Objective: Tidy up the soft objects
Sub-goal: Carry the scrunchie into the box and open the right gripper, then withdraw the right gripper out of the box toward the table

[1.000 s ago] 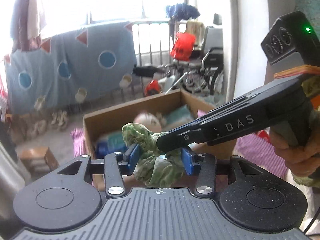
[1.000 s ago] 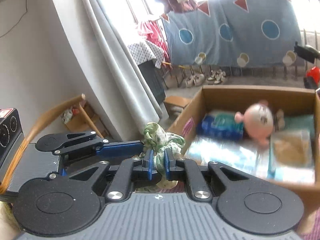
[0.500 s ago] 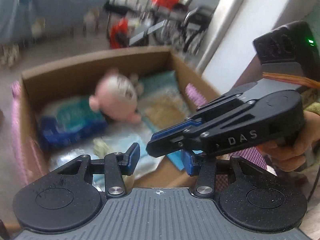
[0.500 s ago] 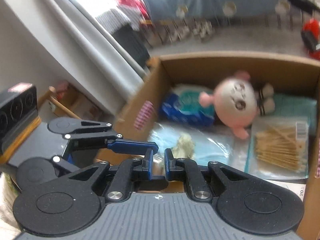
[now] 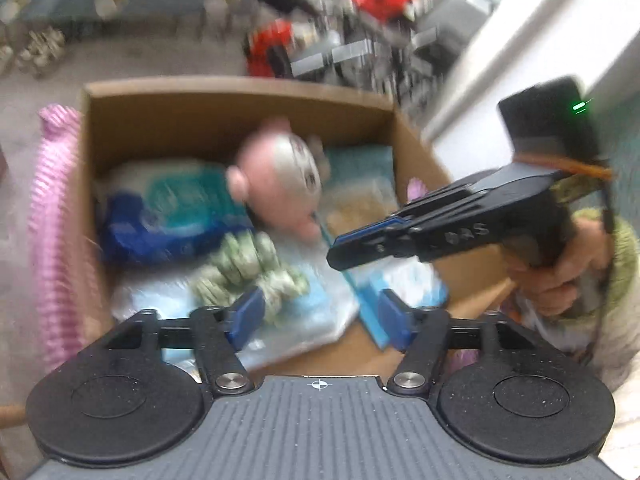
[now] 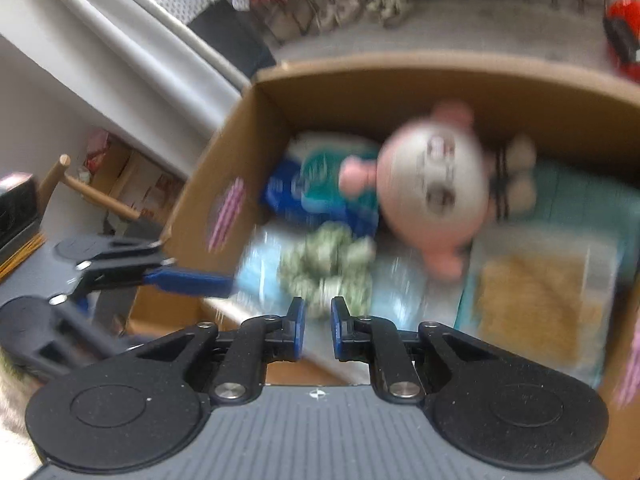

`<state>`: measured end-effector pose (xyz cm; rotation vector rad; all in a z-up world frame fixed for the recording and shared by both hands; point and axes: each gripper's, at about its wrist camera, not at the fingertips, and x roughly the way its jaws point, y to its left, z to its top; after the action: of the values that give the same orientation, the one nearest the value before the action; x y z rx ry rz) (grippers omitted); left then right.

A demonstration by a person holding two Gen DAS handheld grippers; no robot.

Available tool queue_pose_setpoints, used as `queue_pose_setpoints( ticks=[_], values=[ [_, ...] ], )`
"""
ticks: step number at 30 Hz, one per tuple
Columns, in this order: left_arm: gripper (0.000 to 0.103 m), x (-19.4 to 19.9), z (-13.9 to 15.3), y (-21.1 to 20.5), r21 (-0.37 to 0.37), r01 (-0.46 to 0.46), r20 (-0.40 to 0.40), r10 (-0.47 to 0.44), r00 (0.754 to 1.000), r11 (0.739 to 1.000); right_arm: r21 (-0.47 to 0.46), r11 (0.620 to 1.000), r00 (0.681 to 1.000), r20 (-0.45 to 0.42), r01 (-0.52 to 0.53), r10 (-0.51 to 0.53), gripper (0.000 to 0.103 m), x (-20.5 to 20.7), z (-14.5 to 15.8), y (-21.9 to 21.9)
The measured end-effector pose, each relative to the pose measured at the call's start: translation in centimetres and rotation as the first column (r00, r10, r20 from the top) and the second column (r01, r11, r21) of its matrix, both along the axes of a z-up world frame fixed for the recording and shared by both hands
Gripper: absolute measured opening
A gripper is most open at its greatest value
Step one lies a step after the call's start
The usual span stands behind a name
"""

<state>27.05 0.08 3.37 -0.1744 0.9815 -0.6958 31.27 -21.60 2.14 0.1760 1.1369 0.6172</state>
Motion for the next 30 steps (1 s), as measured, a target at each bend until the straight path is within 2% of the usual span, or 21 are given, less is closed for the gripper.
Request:
queue_pose_setpoints(
  ticks=[2, 5, 10, 13, 15, 18, 23, 30],
  values=[
    [0.083, -1.3, 1.1, 1.6, -0.021, -0.069, 0.083, 0.071, 0.994, 0.997, -0.012, 1.0, 0.999, 0.044, -0.004, 0.005, 0.017, 1.0, 0.8, 0.9],
    [0.098, -3.1, 2.3, 3.8, -0.057, -0.151, 0.158, 0.158, 0.975, 0.987, -0.05, 0.998, 0.997, 0.071, -0.032, 0.035, 0.018, 2.9, 0.5, 3.1],
    [0.101, -5.1, 2.6, 6.9, -0.129, -0.225, 0.187, 0.247, 0.951, 0.966, -0.182, 0.977, 0.991, 0.065, -0.107, 0.121, 0.018, 5.2, -2.5, 7.4],
    [0.101, -5.5, 2.3, 8.0, -0.149, -0.243, 0.187, 0.269, 0.945, 0.959, -0.226, 0.966, 0.992, -0.023, -0.127, 0.125, 0.018, 6.0, -4.7, 8.1],
    [0.101, -5.7, 2.1, 8.6, -0.158, -0.244, 0.194, 0.273, 0.942, 0.957, -0.192, 0.973, 0.989, -0.098, -0.131, 0.113, 0.018, 5.7, -5.1, 7.3],
    [0.101, -6.0, 2.2, 9.4, -0.173, -0.248, 0.203, 0.281, 0.938, 0.953, -0.157, 0.978, 0.98, -0.165, -0.14, 0.114, 0.018, 4.4, -4.9, 6.4],
    [0.101, -5.9, 1.4, 10.5, -0.216, -0.253, 0.174, 0.292, 0.94, 0.943, -0.103, 0.981, 0.934, -0.337, -0.162, 0.119, 0.018, 2.3, -6.5, 6.3],
    [0.101, -6.2, 0.8, 10.9, -0.241, -0.243, 0.159, 0.286, 0.945, 0.94, -0.075, 0.984, 0.903, -0.413, -0.164, 0.12, 0.018, 2.2, -8.1, 7.5]
  ],
)
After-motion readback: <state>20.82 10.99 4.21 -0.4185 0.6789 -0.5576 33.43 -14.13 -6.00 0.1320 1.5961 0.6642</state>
